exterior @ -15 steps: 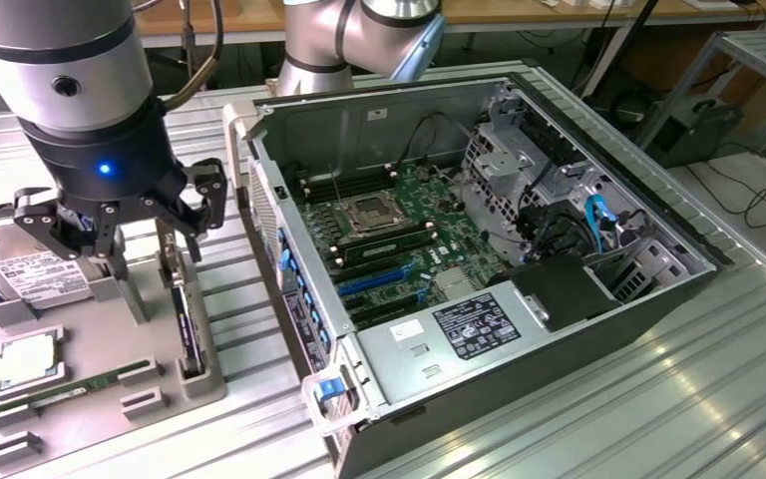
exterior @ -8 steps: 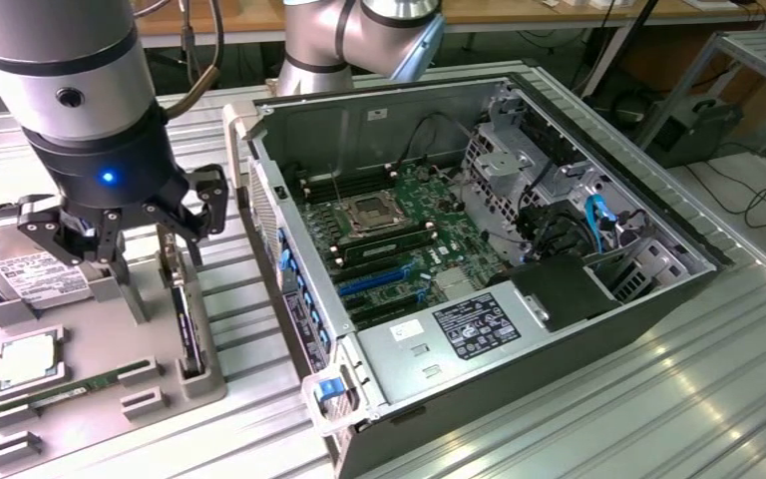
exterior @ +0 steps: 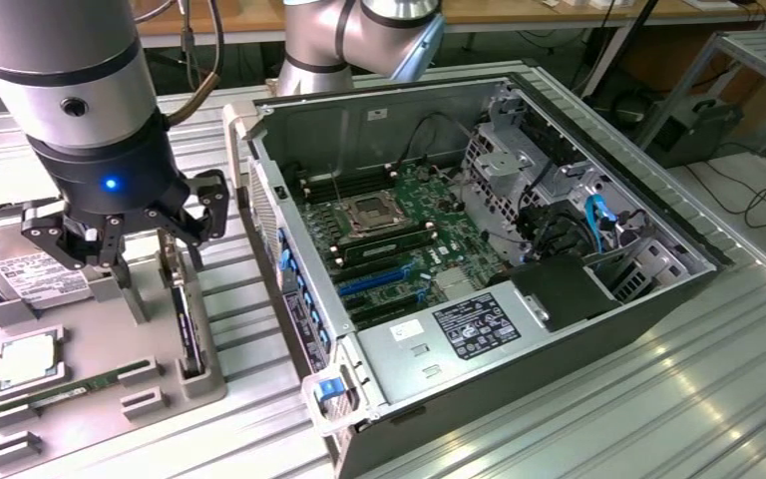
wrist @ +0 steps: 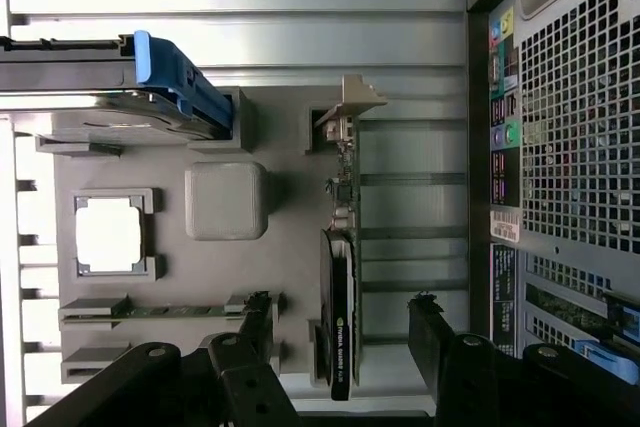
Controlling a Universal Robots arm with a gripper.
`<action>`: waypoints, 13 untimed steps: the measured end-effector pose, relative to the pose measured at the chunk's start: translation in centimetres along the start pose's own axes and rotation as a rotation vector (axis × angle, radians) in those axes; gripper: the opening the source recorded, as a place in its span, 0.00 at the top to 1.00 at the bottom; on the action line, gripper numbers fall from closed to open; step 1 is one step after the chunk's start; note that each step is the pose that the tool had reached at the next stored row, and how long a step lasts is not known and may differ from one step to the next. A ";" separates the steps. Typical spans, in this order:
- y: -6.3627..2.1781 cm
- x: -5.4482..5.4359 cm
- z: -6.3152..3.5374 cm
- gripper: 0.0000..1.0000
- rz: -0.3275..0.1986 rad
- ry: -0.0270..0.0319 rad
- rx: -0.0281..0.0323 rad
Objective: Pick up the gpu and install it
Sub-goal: 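Pick up the gpu and move the gpu toward the slot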
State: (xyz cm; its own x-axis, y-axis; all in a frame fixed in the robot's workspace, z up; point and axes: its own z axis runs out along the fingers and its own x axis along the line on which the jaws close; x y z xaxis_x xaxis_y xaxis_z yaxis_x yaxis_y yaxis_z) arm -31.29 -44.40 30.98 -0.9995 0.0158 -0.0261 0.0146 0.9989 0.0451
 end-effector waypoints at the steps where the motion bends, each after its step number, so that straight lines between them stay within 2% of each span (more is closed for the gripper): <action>1: 0.00 0.0 0.07 0.34 0.000 -0.0001 -0.0001; 13: -0.03 0.0 0.28 0.34 0.000 -0.0006 -0.0002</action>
State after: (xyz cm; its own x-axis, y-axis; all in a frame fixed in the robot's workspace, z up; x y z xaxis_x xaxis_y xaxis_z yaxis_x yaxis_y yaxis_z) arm -31.30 -44.42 30.70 -0.9995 0.0156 -0.0267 0.0144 0.9989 0.0453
